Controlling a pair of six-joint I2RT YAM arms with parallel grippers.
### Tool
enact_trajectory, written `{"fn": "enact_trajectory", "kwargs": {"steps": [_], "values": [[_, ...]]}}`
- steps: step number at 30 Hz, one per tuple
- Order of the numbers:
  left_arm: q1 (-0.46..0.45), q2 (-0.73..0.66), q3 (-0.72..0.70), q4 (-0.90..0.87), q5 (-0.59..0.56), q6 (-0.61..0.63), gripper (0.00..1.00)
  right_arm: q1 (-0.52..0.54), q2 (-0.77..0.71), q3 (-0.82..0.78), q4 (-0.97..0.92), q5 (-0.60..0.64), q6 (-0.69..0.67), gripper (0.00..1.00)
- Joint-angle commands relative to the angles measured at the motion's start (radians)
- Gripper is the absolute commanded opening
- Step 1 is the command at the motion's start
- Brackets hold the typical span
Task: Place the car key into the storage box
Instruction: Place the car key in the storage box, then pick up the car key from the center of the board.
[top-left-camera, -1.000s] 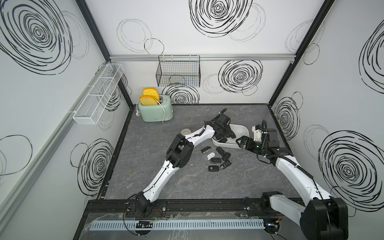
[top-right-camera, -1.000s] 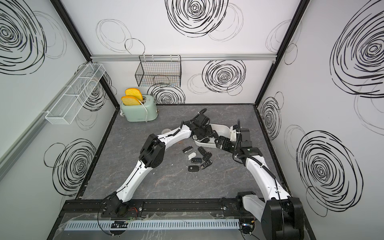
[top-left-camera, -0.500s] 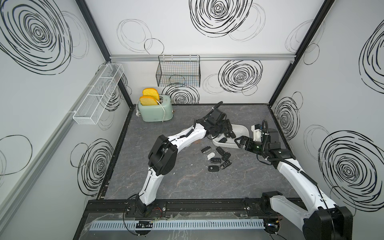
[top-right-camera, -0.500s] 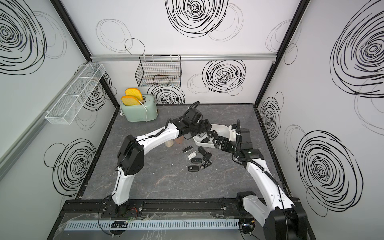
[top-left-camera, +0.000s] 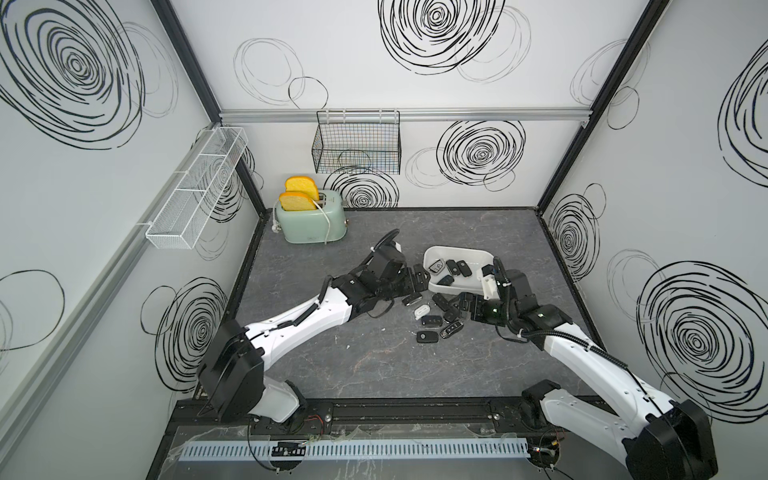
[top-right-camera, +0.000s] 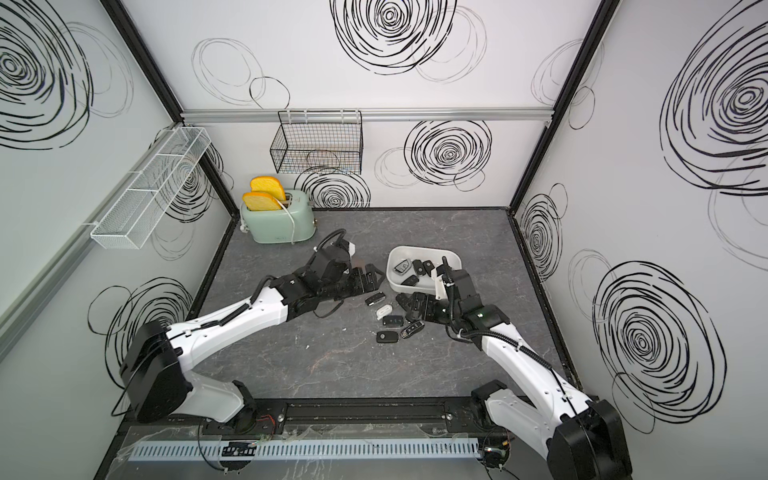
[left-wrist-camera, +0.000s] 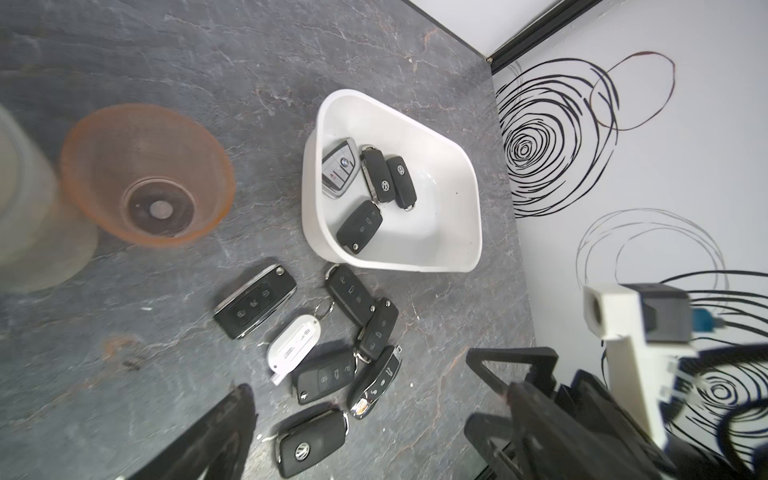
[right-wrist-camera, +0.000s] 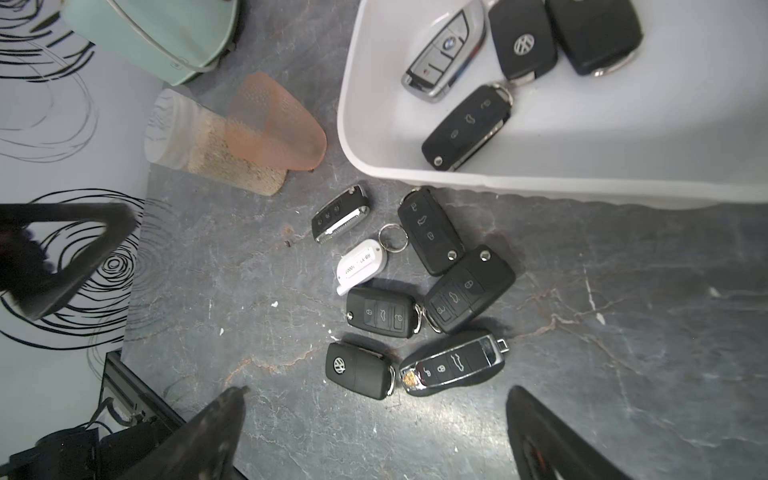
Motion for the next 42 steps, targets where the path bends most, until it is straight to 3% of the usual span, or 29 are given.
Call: {"fn": "enact_trajectory", "kwargs": {"steps": [1,6,15,21,30,42], "values": [[0.009,-0.088,-0.077,0.044,-0.029,0.027,0.98,0.021,0.026,-0.026,0.007,0.040,0.062,0.99],[0.020,-0.194,-0.194,0.023,-0.011,0.039,0.98,0.040,0.076,-0.043,0.029,0.068,0.098,1.00],[0.034,-0.232,-0.270,-0.033,0.032,0.165,0.98,0.060,0.150,-0.055,0.020,0.130,0.153,0.75],[0.030,-0.274,-0.327,-0.021,0.050,0.200,0.98,0.112,0.216,-0.044,-0.004,0.185,0.189,0.69],[0.032,-0.393,-0.464,0.016,0.039,0.139,0.98,0.142,0.288,-0.033,-0.005,0.249,0.246,0.69],[0.044,-0.476,-0.489,-0.047,-0.017,0.138,0.98,0.162,0.374,-0.002,0.009,0.285,0.265,0.71]]}}
